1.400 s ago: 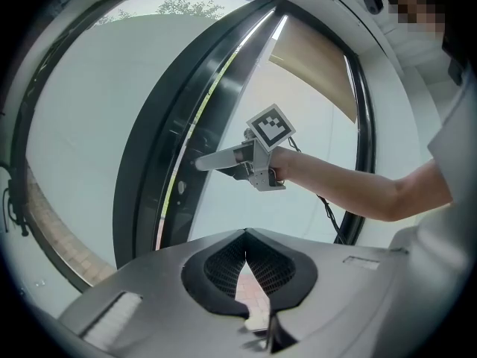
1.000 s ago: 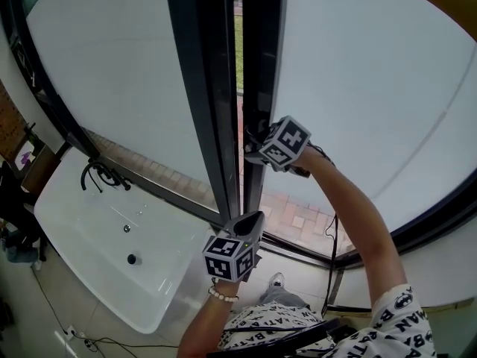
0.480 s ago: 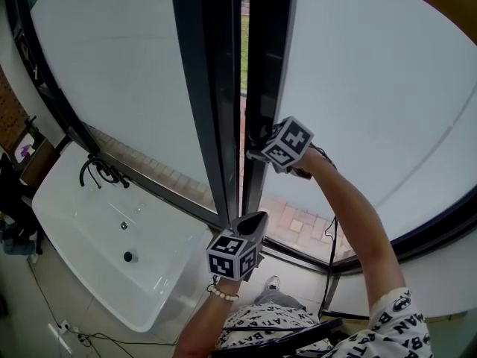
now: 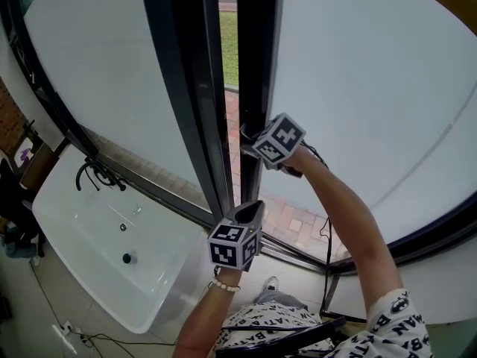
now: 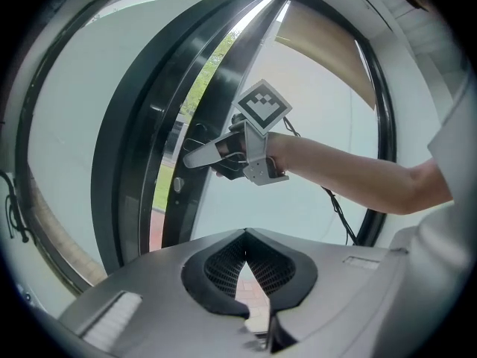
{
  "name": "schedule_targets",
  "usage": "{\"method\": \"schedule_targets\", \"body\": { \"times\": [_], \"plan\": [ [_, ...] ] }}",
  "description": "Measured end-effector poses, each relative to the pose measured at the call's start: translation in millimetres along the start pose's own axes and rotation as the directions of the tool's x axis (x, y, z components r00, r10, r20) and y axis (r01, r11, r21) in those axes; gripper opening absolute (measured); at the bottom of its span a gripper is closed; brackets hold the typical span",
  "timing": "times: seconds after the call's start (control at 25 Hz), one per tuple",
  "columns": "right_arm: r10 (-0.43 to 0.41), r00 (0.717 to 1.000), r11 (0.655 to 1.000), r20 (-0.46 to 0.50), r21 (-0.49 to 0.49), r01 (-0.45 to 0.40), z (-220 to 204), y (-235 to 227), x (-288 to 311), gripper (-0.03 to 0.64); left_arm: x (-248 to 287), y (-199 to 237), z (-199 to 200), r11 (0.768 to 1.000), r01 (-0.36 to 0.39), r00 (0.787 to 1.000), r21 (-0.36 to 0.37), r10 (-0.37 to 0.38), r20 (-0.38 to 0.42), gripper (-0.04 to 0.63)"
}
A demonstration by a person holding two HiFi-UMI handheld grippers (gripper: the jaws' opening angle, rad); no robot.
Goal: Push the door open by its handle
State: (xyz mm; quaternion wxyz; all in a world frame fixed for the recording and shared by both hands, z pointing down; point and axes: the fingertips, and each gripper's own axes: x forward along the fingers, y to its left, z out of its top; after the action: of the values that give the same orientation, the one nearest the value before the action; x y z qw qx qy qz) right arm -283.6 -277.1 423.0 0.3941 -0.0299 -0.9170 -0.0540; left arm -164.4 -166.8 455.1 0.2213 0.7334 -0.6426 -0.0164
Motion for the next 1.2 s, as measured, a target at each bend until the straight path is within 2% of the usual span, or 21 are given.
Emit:
{"method": "schedule_targets", "body": {
  "times": [0.24,0.4,0.52,0.64,0.88,1.2],
  "plan": [
    [0.012,1.000,1.000,0.019,0.007,-0.012,3,-20,8,0.037,34,8,14,0.998,-0.063,0.998,0.002,0.063,0.005,-0.002],
    [-0.030,0.999,0.999,0.031,0.032,0.029,-8,-44,-1,0.037,60,-5,11,0.996,-0.087,0.996,-0.020,0.087,0.010,-0.002],
    [-0.057,0.997,0.997,0.042,0.058,0.055,1,-65,3,0.037,72,0,17,0.994,-0.103,0.995,-0.034,0.104,0.011,-0.002],
    [-0.071,0.996,0.994,0.048,0.087,0.066,7,-82,5,0.037,79,-1,20,0.994,-0.099,0.995,-0.035,0.099,0.001,-0.002],
    [-0.094,0.994,0.987,0.062,0.139,0.085,-10,-123,7,0.035,112,-2,10,0.996,-0.091,0.996,-0.025,0.091,-0.007,-0.002],
    [-0.170,0.984,0.969,0.047,0.192,0.158,-29,-188,3,0.034,162,7,15,0.999,-0.049,0.999,-0.015,0.049,-0.015,-0.002]
  ]
}}
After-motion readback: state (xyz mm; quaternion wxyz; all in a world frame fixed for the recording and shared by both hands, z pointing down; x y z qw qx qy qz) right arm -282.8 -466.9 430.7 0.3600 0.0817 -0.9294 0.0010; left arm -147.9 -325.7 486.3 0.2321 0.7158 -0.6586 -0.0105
